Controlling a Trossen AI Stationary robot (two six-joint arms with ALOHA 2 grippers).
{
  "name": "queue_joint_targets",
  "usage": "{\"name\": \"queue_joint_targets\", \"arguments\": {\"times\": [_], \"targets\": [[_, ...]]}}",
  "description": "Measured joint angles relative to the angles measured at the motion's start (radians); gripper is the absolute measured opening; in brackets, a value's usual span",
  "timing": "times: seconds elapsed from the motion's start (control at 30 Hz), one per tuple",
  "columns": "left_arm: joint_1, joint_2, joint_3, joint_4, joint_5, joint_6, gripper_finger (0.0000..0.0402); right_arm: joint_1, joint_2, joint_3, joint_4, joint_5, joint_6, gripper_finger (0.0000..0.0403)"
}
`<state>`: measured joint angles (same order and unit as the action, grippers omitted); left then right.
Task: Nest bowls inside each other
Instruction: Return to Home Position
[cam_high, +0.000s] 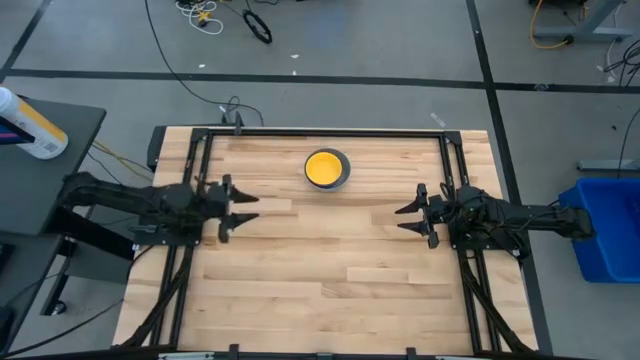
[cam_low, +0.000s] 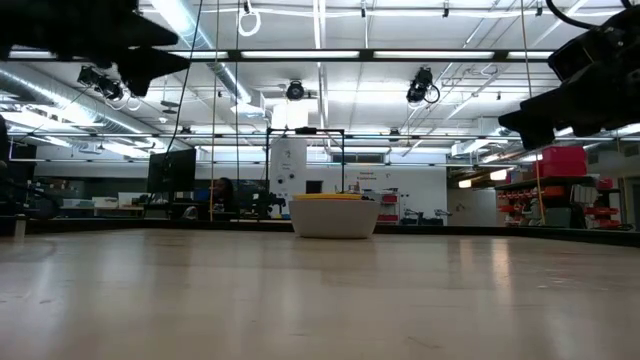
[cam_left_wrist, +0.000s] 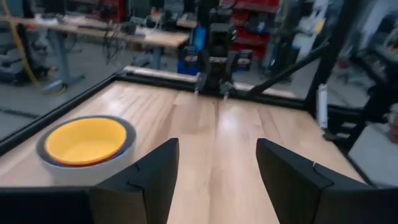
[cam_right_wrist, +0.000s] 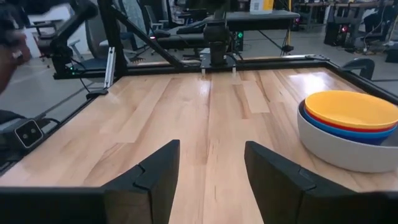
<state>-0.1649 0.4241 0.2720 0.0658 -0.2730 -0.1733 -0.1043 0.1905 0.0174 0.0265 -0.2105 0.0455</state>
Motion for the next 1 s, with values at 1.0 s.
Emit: {"name": "queue_joint_targets", "arguments": {"times": [1.0], "targets": [[-0.059, -0.31, -0.261, 0.155, -0.007, 0.18, 0.0222, 0.0, 0.0, 0.0, 0.0, 0.0, 0.097, 0.019]]}}
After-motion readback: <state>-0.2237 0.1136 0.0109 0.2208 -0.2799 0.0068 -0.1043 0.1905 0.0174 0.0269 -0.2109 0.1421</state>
